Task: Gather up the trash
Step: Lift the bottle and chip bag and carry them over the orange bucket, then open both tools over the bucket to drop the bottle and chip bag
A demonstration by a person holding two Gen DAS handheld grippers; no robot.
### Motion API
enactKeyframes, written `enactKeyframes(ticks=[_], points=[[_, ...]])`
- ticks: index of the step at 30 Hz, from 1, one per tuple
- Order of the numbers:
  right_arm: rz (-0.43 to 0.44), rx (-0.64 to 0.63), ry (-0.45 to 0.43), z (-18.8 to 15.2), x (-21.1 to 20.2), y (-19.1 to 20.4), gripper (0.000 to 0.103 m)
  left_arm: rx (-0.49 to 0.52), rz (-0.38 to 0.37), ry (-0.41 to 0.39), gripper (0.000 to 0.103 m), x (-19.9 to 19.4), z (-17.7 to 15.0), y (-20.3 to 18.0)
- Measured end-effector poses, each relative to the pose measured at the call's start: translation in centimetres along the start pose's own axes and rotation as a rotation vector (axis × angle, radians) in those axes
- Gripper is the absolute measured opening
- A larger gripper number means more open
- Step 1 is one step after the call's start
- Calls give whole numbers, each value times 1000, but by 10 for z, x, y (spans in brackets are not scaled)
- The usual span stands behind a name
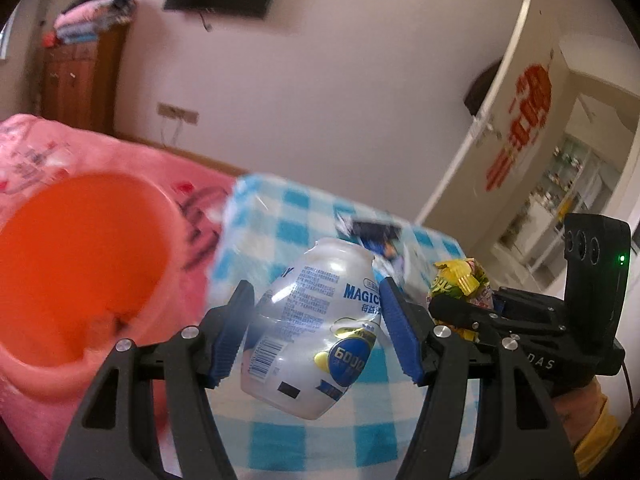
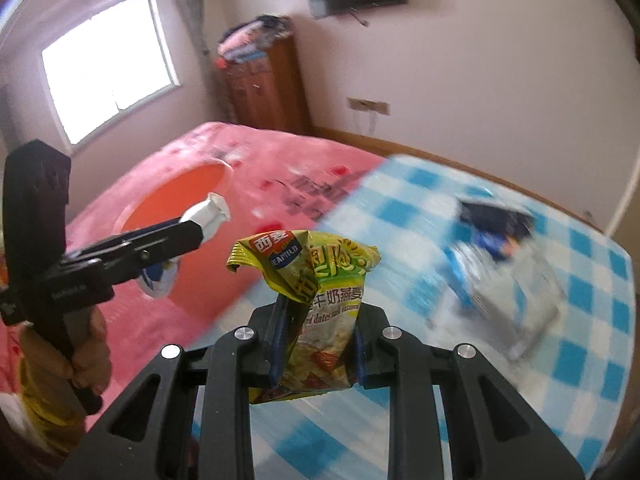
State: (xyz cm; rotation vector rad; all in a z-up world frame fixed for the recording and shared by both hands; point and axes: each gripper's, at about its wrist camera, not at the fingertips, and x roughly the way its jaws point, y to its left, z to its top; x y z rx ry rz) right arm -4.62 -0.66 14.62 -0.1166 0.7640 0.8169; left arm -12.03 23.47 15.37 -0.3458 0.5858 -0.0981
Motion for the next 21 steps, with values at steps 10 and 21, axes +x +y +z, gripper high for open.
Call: enactKeyframes(ticks=[10,21], points=[[209,-56,-47,83,43,73,27,-68,210,-149,65,-62,38,66],[309,-99,-13,115,104,133,31,-194,316,-130,75,-58,31,126]])
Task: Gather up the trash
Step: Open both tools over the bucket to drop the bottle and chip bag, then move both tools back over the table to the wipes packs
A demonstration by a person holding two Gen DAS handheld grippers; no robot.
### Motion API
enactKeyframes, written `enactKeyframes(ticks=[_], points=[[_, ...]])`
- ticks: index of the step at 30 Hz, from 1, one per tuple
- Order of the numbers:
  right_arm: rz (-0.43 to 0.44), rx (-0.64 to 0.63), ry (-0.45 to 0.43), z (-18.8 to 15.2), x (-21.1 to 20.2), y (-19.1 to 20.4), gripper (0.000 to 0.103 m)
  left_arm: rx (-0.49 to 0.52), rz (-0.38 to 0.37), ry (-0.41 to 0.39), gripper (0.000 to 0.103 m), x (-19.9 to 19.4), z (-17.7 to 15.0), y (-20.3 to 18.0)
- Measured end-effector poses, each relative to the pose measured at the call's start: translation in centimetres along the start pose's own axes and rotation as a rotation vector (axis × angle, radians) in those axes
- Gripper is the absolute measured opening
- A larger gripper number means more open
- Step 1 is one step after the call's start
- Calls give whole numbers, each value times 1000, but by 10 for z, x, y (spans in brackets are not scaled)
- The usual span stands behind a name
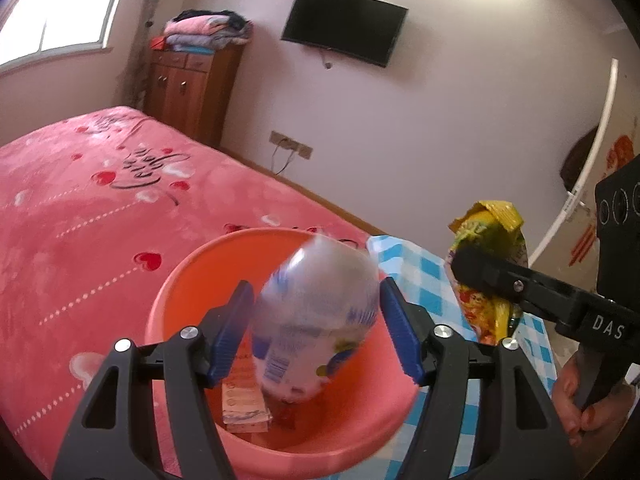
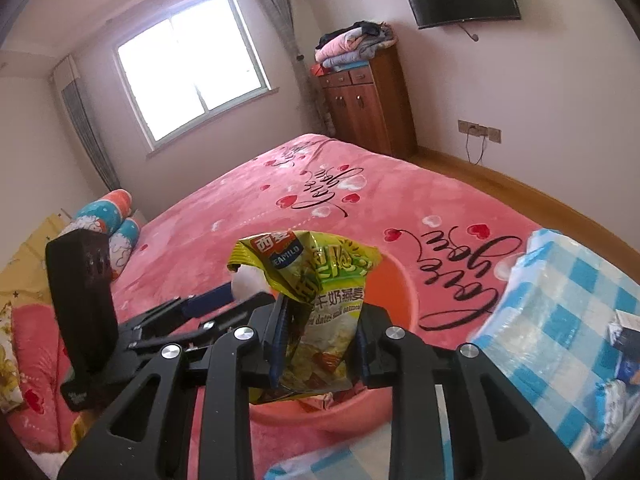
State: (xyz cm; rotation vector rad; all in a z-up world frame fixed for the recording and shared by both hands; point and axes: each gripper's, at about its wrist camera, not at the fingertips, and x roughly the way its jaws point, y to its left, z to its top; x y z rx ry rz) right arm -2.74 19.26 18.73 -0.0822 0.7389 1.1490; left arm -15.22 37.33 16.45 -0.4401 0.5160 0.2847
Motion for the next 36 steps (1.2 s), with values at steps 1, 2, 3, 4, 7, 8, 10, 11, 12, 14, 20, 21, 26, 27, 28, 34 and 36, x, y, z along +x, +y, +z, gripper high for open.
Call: enactKeyframes(ticks=[1,2,3,4,7,8,10,11,12,14,20,21,26,27,28,34,36], points=[[7,4,5,0,4,0,41,-10,9,-4,84,2,0,1],[17,16,5,1,9,-1,48,-20,21,-13,85,0,-1,4],[10,27,4,0,12,-2,58,-21,26,-18,86,-1,-2,5],[0,31,1,0,14,-4,65,-19,26,-19,88,-2,-2,6],[18,57,-36,-5,7,-12,82,-23,29,-24,89,-3,-2,8],[10,65,-53,-6,2,-15,83,-27,26,-29,89,-5,-3,9],[-19,64,-85,-10,-8,-17,88,-30,17,-37,89,-5,-4,8],[-42,62,-105,-13,-15,-18,90,-31,8,-41,89,-6,-5,6],[-67,64,-123,-16,-21,-20,90,-29,2,-46,89,-7,-6,5],[-96,78,-147,-23,-31,-26,91,-21,-8,-63,90,-10,-9,2],[-166,127,-210,-52,-59,-44,94,-3,-44,-147,90,-23,-16,-11],[-179,136,-223,-58,-63,-48,95,-1,-58,-166,90,-25,-18,-14],[-241,155,-282,-86,-86,-64,97,54,-86,-276,90,-37,-28,-39],[-248,159,-295,-92,-91,-66,98,78,-88,-292,90,-38,-30,-46],[-255,164,-310,-97,-95,-69,98,105,-92,-300,90,-39,-33,-54],[-291,207,-341,-122,-119,-87,98,149,-135,-315,90,-37,-49,-80],[-301,229,-351,-131,-128,-93,98,159,-156,-325,90,-38,-54,-89]])
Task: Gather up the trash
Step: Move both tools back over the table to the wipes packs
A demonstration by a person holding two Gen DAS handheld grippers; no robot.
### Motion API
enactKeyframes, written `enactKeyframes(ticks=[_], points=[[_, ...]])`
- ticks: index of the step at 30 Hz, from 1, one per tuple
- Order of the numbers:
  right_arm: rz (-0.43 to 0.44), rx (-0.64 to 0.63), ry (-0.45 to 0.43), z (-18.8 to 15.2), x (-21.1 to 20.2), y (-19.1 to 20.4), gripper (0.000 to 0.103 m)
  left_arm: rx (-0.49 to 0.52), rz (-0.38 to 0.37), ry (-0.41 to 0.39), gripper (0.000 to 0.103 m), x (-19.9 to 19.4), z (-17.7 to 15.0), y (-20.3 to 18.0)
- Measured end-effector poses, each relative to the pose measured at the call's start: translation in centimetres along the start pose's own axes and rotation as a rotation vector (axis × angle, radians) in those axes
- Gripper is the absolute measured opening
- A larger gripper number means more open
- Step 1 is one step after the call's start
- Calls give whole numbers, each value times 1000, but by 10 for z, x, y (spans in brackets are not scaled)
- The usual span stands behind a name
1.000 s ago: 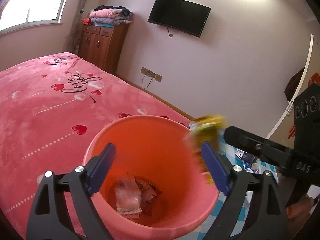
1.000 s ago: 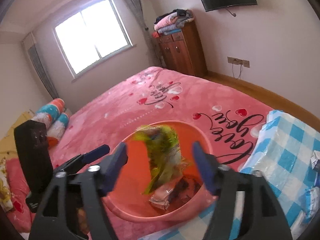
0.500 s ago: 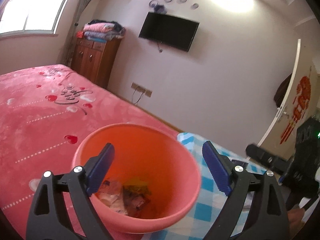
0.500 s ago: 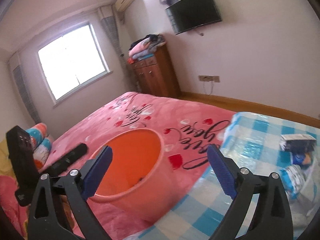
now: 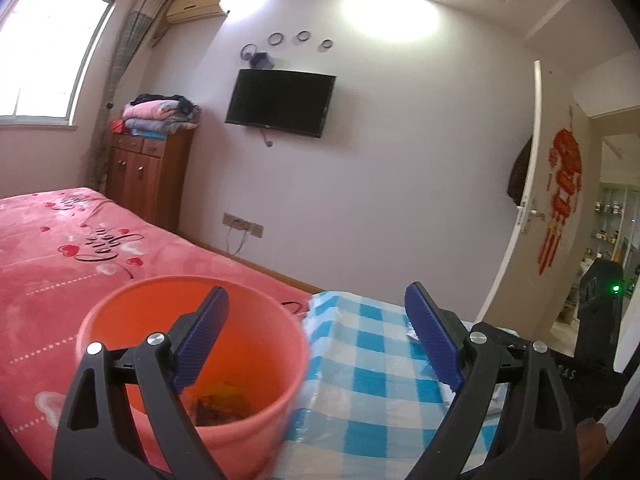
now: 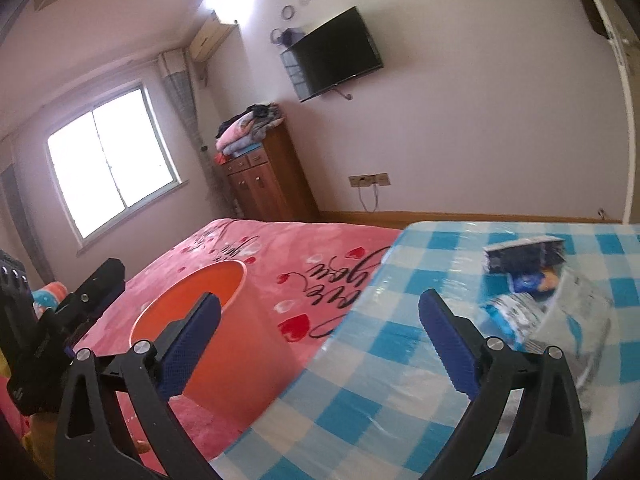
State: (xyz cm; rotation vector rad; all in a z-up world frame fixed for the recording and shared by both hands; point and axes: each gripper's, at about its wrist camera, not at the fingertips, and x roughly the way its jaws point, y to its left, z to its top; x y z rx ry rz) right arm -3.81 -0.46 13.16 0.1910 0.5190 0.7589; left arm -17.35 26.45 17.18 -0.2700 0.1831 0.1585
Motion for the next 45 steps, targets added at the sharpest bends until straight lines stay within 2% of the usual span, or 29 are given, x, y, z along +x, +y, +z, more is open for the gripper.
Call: enactKeyframes(ticks=[7,13,18,21,24,27,34,39,45], points=[[-31,53,-30,-11,-24,-29,98,102,-66,-5,90,-5,-13,-39],[-47,79,-62,-17,-41,-48,98,171,-82,66,90,3,-28,-71],[-84,73,-131,-26,-62,-62,98,173,-94,131,90,14,-43,-81],[-91,81,-133,-29,-68,-71,98,180,-95,141,90,17,-52,-87],[-101,97,-135,-32,-72,-81,98,193,-92,197,90,25,-62,-94],[-115,114,-128,-36,-74,-93,98,191,-121,247,90,32,-71,-101],[-159,147,-100,-47,-80,-122,98,208,-152,315,90,46,-88,-122],[-225,200,-87,-55,-87,-154,98,193,-171,380,90,64,-92,-139],[-328,309,-88,-57,-104,-206,98,210,-199,421,90,88,-92,-169]])
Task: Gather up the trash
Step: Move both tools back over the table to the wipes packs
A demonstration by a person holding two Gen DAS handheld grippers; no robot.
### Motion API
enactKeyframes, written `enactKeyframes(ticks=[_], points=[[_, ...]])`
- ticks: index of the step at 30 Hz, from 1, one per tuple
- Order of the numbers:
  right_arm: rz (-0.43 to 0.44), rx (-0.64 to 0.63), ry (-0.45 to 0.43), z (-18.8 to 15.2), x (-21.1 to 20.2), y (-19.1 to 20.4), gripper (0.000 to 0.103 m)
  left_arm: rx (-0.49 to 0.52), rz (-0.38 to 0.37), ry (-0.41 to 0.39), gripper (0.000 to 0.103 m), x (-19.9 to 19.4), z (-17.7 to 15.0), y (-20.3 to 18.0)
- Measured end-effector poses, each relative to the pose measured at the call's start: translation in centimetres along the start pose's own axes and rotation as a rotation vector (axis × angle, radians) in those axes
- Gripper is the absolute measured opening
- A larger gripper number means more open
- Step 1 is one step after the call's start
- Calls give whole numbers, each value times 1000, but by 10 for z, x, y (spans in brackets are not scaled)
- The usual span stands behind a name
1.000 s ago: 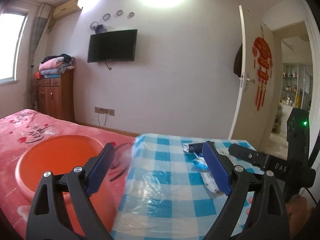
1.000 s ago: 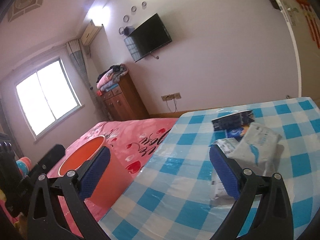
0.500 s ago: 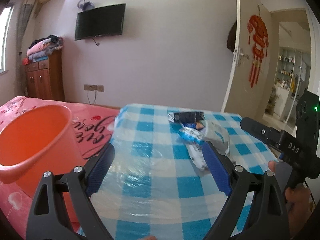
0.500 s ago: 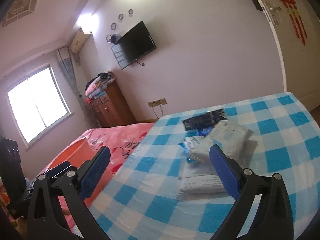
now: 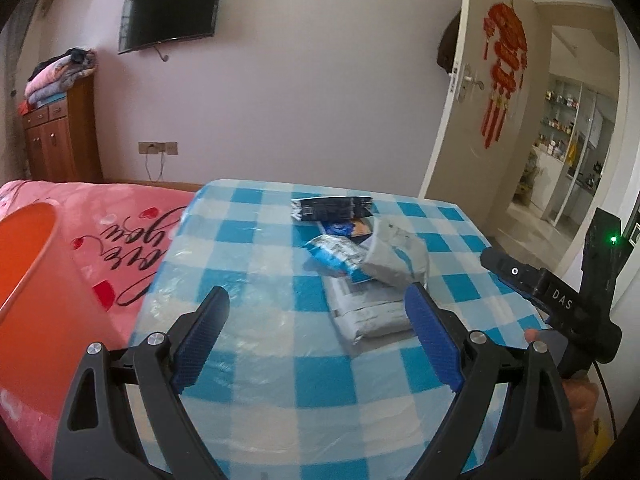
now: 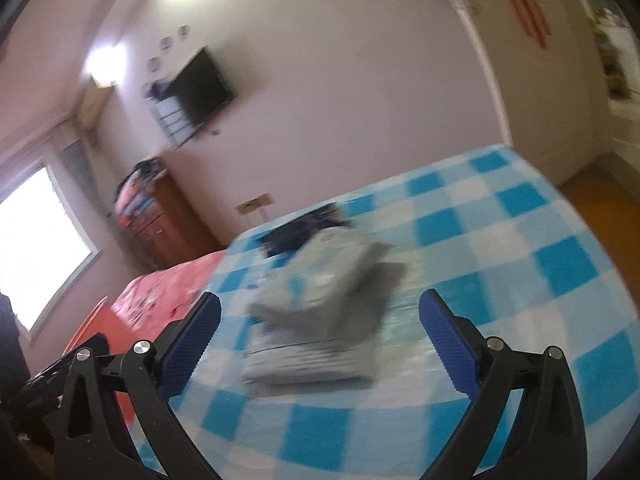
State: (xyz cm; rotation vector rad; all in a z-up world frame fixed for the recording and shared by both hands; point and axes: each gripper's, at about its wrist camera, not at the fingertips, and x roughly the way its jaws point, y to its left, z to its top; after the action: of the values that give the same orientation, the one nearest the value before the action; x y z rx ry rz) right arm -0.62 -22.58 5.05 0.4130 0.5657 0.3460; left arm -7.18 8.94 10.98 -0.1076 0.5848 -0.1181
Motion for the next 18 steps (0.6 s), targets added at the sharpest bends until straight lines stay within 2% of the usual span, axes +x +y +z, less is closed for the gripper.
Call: enactKeyframes(ticks=[6,13,18], points=[[-57,127,34,10,4,-50,98,5,-37,77,90,46,28,-32],[-36,250,64,16,5,-92,98,195,-125,174,90,109,45,-91],[-25,276,65,20,3,-105,98,230,-163,267,90,151,44,-106]])
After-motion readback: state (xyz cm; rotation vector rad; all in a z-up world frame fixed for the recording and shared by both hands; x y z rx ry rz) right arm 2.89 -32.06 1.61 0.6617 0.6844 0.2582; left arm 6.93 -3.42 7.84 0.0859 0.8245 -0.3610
